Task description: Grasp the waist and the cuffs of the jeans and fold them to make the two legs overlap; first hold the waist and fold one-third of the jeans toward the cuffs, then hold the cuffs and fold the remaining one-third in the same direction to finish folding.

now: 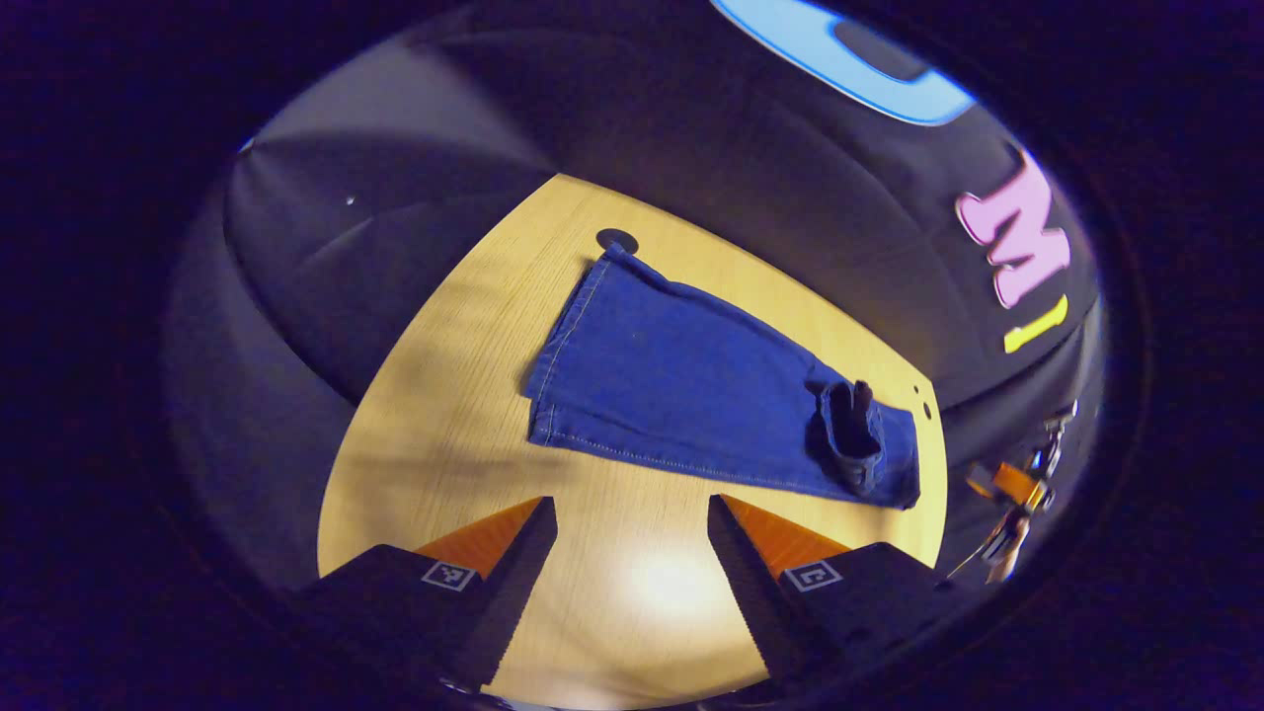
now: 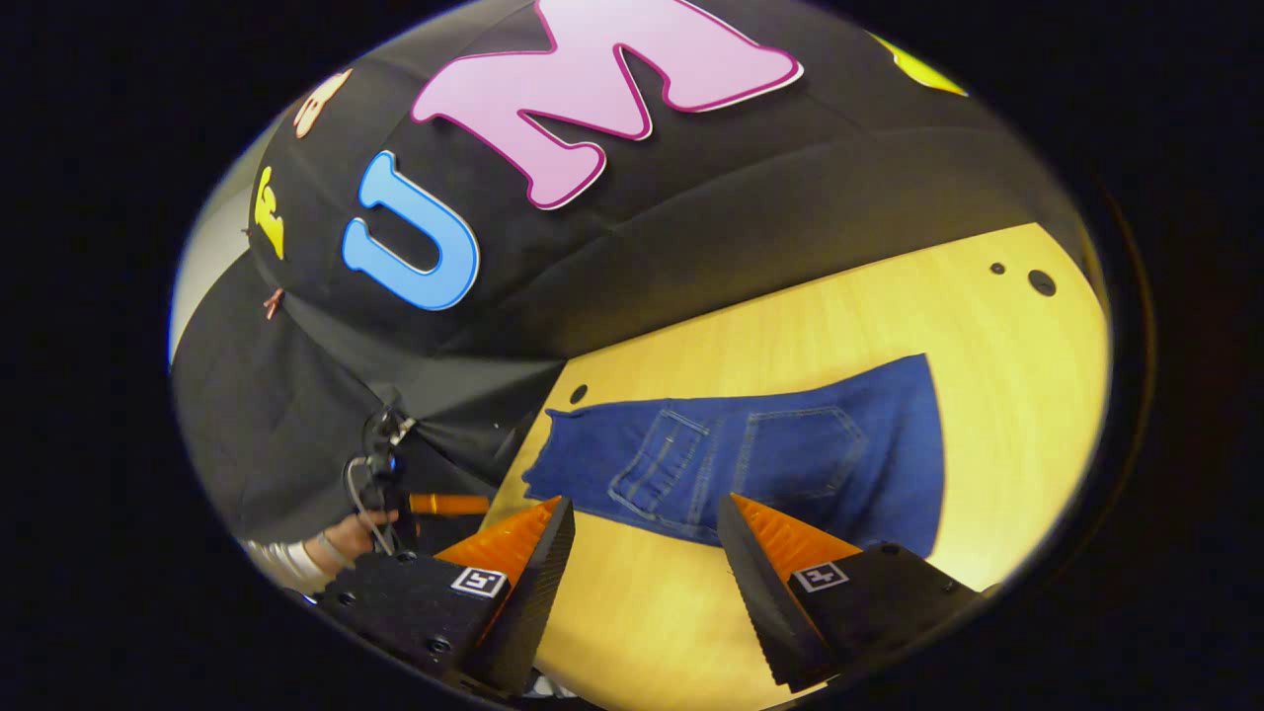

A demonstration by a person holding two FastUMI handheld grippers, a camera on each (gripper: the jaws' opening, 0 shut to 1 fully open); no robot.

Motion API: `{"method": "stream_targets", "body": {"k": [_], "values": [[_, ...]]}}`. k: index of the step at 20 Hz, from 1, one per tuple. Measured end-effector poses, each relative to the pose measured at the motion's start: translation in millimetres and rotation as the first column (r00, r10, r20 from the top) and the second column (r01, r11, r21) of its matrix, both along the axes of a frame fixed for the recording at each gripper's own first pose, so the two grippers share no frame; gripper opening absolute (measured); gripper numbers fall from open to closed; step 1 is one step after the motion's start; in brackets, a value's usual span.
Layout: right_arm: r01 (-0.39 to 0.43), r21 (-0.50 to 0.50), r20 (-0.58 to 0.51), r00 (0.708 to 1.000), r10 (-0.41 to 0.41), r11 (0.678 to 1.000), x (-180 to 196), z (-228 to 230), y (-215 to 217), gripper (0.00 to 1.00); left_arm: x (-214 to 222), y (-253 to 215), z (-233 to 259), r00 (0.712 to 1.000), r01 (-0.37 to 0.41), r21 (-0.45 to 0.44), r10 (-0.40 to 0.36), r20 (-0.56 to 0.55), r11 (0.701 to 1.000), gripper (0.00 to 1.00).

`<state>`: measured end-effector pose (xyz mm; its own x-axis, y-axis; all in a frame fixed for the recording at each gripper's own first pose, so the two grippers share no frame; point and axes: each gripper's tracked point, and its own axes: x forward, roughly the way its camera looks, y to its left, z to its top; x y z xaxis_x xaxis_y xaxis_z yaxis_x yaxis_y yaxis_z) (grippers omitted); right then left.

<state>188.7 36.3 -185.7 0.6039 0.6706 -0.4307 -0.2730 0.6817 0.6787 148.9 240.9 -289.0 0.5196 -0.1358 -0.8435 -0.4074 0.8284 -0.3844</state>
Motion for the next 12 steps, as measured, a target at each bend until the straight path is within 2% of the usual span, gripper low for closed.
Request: {"method": "stream_targets", "body": {"k": [1, 2, 5, 7, 8, 10, 11, 12], "values": [[0.008, -0.014, -0.003, 1.0, -0.008, 1.0, -8.2, -4.2, -12.4, 0.89, 16.5, 6.4, -5.8, 0.999, -0.028, -0.022, 0.027, -0.021, 0.999, 0.97], [0.021, -0.025, -0.014, 1.0, -0.021, 0.999, -16.5, -10.6, -24.1, 0.89, 28.7, 17.1, -14.0, 0.997, -0.036, -0.005, 0.036, -0.066, 0.999, 0.97], [0.069, -0.05, -0.079, 0.994, -0.073, 0.996, -36.9, -39.8, -49.5, 0.89, 45.9, 44.6, -39.3, 0.976, 0.022, 0.103, 0.001, -0.217, 0.994, 0.97], [0.091, -0.061, -0.109, 0.989, -0.098, 0.994, -46.6, -52.0, -61.0, 0.89, 55.5, 44.2, -49.8, 0.959, 0.063, 0.115, -0.028, -0.283, 0.991, 0.95], [0.095, -0.067, -0.117, 0.988, -0.103, 0.993, -48.9, -54.7, -64.1, 0.89, 58.3, 44.5, -56.5, 0.949, 0.091, 0.127, -0.047, -0.312, 0.988, 0.97], [0.098, -0.084, -0.119, 0.987, -0.107, 0.992, -51.3, -58.0, -70.8, 0.89, 57.6, 44.2, -73.7, 0.929, 0.101, 0.14, -0.043, -0.367, 0.985, 0.97], [0.1, -0.083, -0.118, 0.987, -0.109, 0.992, -49.5, -57.0, -72.3, 0.89, 50.7, 47.2, -83.1, 0.908, 0.101, 0.157, -0.026, -0.417, 0.982, 0.97], [0.104, -0.075, -0.118, 0.987, -0.112, 0.992, -46.4, -55.3, -73.3, 0.89, 55.4, 50.7, -82.7, 0.908, 0.121, 0.183, -0.035, -0.417, 0.976, 0.99]]}}
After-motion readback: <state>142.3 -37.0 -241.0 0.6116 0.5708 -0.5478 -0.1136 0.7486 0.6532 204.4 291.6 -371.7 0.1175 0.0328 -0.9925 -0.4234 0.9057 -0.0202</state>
